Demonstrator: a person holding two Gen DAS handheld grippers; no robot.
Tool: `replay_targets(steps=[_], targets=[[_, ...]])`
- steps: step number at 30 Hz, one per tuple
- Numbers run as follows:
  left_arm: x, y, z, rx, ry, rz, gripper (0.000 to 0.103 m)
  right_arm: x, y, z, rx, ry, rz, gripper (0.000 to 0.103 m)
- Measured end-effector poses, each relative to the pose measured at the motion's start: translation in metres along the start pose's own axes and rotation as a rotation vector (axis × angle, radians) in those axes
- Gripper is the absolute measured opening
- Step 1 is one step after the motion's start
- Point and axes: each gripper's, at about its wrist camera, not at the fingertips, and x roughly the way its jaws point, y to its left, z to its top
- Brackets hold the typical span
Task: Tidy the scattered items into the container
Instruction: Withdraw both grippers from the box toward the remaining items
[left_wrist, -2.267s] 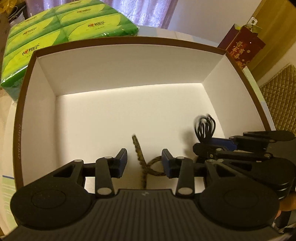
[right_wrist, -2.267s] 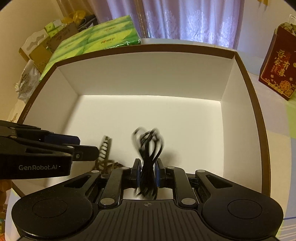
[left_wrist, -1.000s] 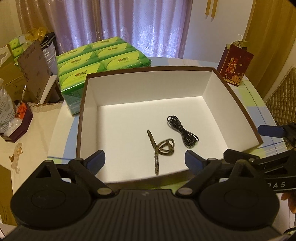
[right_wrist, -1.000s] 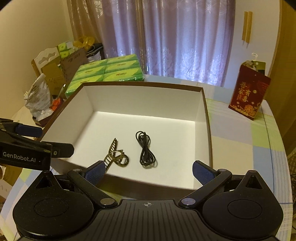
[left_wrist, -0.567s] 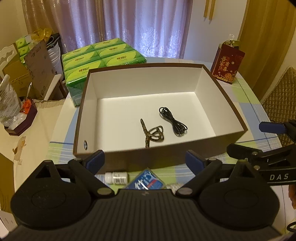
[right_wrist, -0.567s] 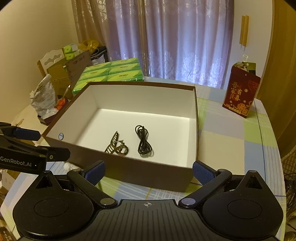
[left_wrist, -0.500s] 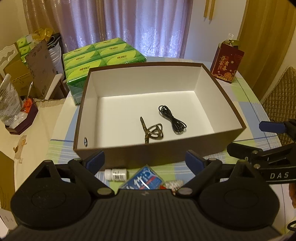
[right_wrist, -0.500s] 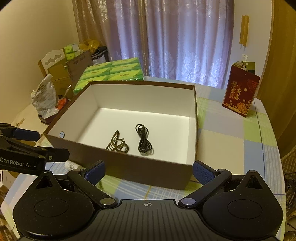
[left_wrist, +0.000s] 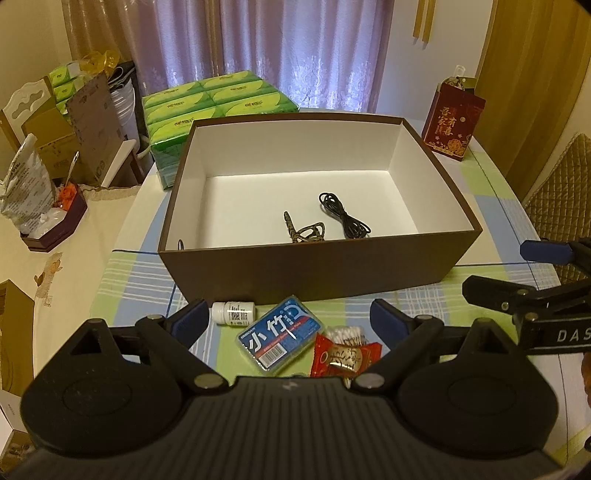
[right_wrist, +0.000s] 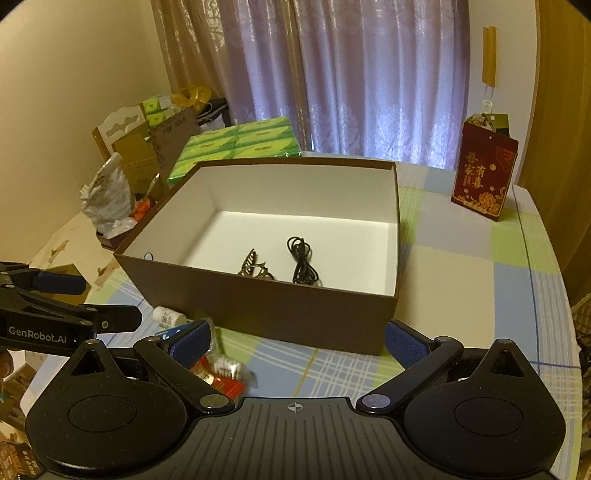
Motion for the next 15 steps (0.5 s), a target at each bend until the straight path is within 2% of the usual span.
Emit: replay_targets(steps=[7, 15], targets=[[-0.010, 0.017, -0.023, 0.003, -0.015, -0.005, 0.095, -0.005, 0.001, -0.014, -0.003, 0.009, -0.017, 0.103], [-0.011, 0.044, -0.069, 0.038, 0.009, -0.027, 0.095, -0.005, -0.003, -0.046, -0.009, 0.055, -0.007, 0.103]])
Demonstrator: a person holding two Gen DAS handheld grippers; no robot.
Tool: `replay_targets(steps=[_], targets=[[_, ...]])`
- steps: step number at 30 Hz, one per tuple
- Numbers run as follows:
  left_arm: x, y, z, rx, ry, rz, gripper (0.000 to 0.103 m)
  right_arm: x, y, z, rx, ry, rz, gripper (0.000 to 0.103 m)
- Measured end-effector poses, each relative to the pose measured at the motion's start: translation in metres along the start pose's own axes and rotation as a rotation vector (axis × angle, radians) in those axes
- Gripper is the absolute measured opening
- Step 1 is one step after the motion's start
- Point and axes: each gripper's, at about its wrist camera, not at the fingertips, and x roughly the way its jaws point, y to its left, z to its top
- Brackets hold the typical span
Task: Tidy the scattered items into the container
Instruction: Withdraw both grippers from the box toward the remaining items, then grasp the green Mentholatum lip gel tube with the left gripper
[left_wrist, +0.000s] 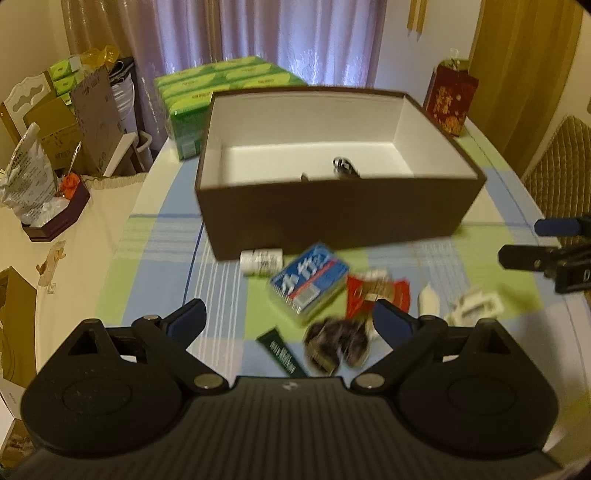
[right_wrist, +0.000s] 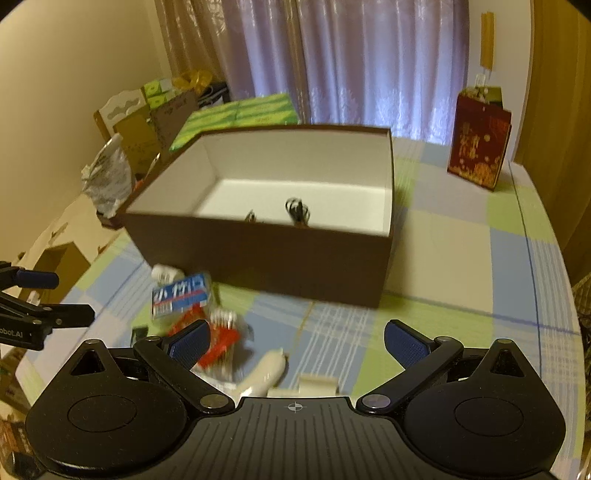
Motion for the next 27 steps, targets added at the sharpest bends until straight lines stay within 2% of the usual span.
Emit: replay_targets(steps=[8, 15, 18, 21, 25, 27], targets=[[0.012, -0.005, -0.034, 0.151, 0.034, -0.059, 0.095, 0.011, -0.002, -0.030, 0.005, 0.083, -0.004, 0.103], [0.035, -0.003, -0.045, 0.223, 0.073, -0.096, 0.094, 0.018, -0.009, -0.041, 0.033, 0.131, -0.027, 0.103], [0.048, -0.002, -0.048, 0.278, 0.103, -0.128, 0.094, 0.020, -0.013, -0.044, 0.052, 0.148, -0.042, 0.103], [0.060, -0.001, -0.050, 0.332, 0.144, -0.126, 0.093, 0.022, -0.018, -0.046, 0.070, 0.160, -0.060, 0.103], [0.073, 0.004, -0.047, 0.275, 0.178, -0.124, 0.086, 0.025, -0.023, -0.047, 0.097, 0.171, -0.077, 0.103], [0.080, 0.006, -0.045, 0.211, 0.196, -0.123, 0.077, 0.027, -0.024, -0.048, 0.105, 0.176, -0.082, 0.103]])
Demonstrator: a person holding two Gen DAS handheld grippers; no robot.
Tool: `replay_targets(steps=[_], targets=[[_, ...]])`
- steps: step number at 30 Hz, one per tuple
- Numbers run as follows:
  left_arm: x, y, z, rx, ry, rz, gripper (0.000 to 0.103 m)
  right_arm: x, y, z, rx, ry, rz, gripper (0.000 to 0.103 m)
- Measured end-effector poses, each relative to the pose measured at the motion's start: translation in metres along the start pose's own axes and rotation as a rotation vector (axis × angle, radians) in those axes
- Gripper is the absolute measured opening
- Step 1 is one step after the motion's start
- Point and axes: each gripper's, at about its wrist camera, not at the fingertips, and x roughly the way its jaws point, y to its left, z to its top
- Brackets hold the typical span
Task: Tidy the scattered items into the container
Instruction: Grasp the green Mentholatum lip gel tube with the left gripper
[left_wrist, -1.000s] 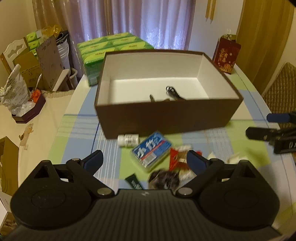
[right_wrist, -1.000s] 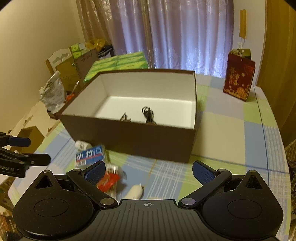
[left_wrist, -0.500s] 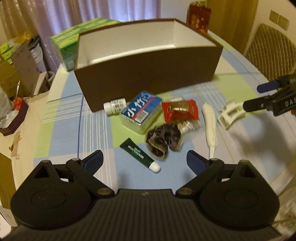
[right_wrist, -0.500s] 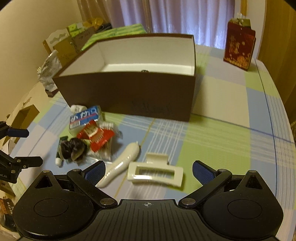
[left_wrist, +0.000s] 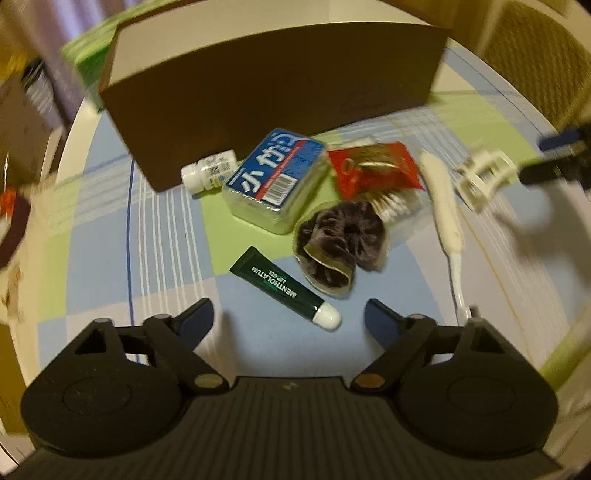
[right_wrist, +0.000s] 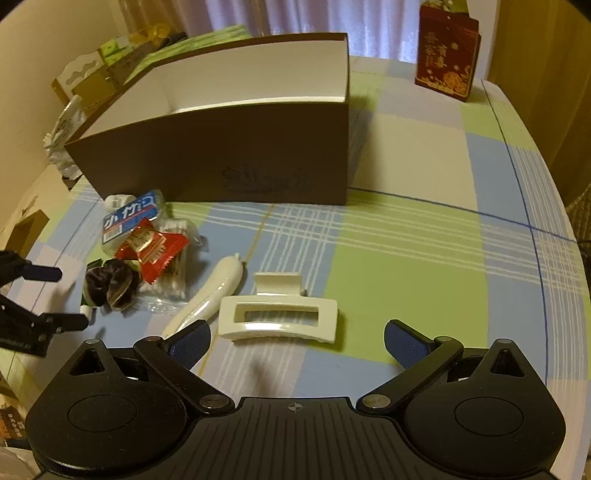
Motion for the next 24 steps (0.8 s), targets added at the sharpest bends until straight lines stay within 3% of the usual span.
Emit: replay_targets(steps=[2, 3, 8, 16, 19, 20, 24], targets=[[0.008, 0.003, 0.002, -0.051, 0.016, -0.006, 0.072, 0.002, 0.000, 0.000, 0.002, 0.006, -0.003, 0.103], [0.011, 0.004, 0.002, -0.059, 0.022, -0.004, 0.063, 0.003, 0.000, 0.001, 0.001, 0.007, -0.004, 0.103], [0.007, 0.013, -0.001, -0.069, 0.011, 0.005, 0.047, 0.005, -0.002, 0.003, 0.001, 0.008, -0.008, 0.103], [0.010, 0.013, 0.007, -0.062, -0.003, 0.004, 0.040, 0.009, -0.003, 0.004, -0.003, 0.019, -0.012, 0.103], [0.013, 0.005, 0.011, -0.031, -0.023, 0.009, 0.028, 0.010, -0.002, 0.004, -0.008, 0.023, -0.007, 0.103], [0.012, 0.005, 0.012, -0.026, -0.025, 0.003, 0.016, 0.011, -0.002, 0.003, -0.009, 0.025, -0.006, 0.103], [0.010, 0.004, 0.013, -0.044, -0.011, 0.003, 0.013, 0.013, 0.001, 0.002, -0.009, 0.029, 0.001, 0.103]])
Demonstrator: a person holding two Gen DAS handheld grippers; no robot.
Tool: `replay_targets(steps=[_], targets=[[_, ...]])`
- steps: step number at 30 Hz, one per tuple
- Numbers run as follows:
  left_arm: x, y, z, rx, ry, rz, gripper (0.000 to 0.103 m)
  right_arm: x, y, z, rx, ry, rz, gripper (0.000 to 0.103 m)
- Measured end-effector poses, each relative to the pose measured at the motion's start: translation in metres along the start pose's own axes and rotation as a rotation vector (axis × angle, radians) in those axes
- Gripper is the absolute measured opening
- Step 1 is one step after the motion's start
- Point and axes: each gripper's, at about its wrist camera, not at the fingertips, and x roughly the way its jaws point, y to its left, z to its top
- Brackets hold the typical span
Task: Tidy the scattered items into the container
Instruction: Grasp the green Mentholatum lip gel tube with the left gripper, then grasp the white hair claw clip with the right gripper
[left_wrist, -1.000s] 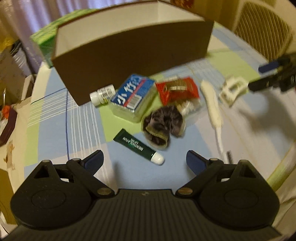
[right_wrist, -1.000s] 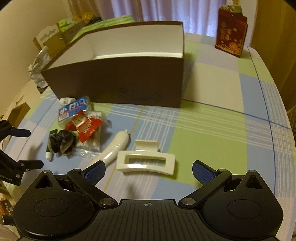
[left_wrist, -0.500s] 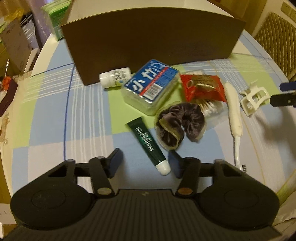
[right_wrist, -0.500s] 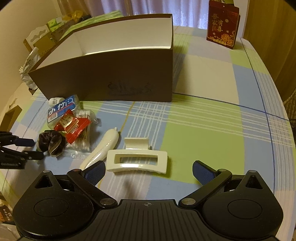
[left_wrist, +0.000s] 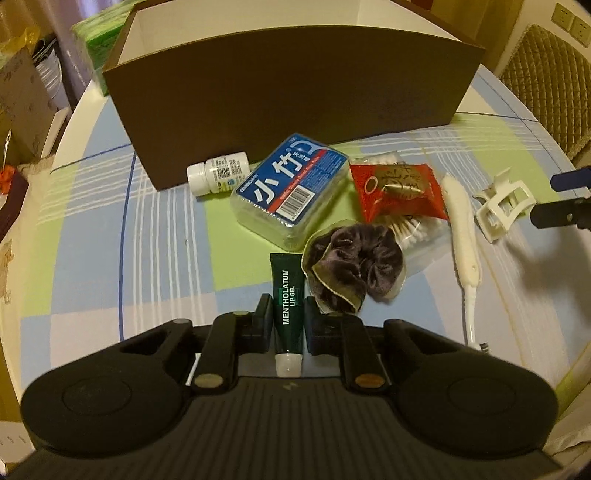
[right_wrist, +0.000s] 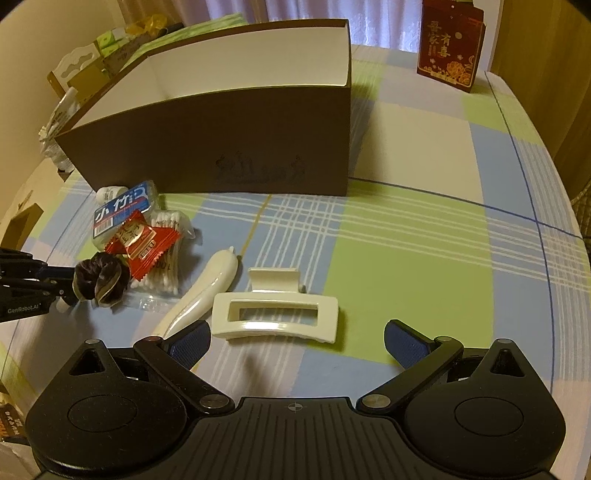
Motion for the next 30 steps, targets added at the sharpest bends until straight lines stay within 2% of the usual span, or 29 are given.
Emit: replay_targets(steps=[10, 18, 19, 23, 30], targets=[[-0.008, 0.015, -0.007, -0.155, 0.010, 0.050, 0.013, 0.016, 0.013, 0.000, -0.025, -0.005, 0.016, 0.103], [-0.005, 0.008, -0.008, -0.185, 0.007, 0.058, 0.013, 0.038, 0.008, 0.000, -0.003, -0.027, -0.006, 0.103], [-0.005, 0.008, -0.008, -0.190, 0.006, 0.059, 0.013, 0.039, 0.008, -0.001, -0.008, -0.030, -0.010, 0.090], [-0.005, 0.006, -0.008, -0.190, 0.007, 0.066, 0.013, 0.037, 0.010, -0.008, -0.065, -0.040, -0.016, 0.089], [-0.003, 0.001, -0.007, -0.177, 0.004, 0.078, 0.016, 0.029, 0.010, -0.016, -0.072, -0.053, -0.009, 0.089]])
